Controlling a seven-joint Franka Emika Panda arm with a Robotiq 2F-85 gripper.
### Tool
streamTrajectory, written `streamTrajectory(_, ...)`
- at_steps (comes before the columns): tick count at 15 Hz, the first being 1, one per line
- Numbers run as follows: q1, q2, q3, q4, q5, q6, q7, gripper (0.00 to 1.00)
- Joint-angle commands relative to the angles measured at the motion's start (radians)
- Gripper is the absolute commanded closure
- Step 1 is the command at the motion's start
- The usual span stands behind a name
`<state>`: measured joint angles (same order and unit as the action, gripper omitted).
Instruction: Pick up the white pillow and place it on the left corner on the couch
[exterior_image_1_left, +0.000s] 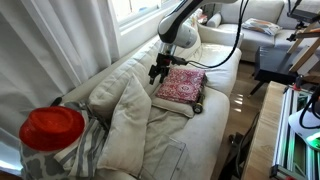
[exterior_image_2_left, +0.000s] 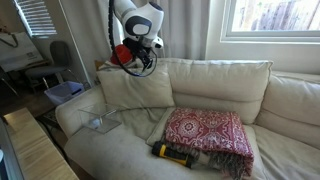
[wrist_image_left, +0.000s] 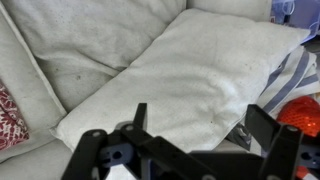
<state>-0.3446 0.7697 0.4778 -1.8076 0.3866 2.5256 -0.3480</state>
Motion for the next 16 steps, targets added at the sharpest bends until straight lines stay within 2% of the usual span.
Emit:
streamTrajectory(1, -0.104, -0.173, 0.016, -0.158, 0.127, -0.066, -0.168, 0.00)
streamTrajectory(4, -0.156, -0.283, 0.006, -0.236, 0.274, -0.095, -0.312, 0.00)
streamTrajectory(6, -0.162, -0.347, -0.030, -0.265, 0.382, -0.179, -0.415, 0.00)
streamTrajectory(9, -0.101, -0.430, -0.150, -0.303, 0.496, -0.274, -0.509, 0.00)
streamTrajectory(11, -0.051, -0.466, -0.231, -0.323, 0.529, -0.311, -0.533, 0.00)
streamTrajectory(12, -0.004, -0.418, -0.265, -0.263, 0.515, -0.312, -0.511, 0.00)
streamTrajectory(14, 0.015, -0.446, -0.304, -0.283, 0.528, -0.324, -0.521, 0.00)
streamTrajectory(16, 0.023, -0.453, -0.310, -0.291, 0.530, -0.323, -0.521, 0.00)
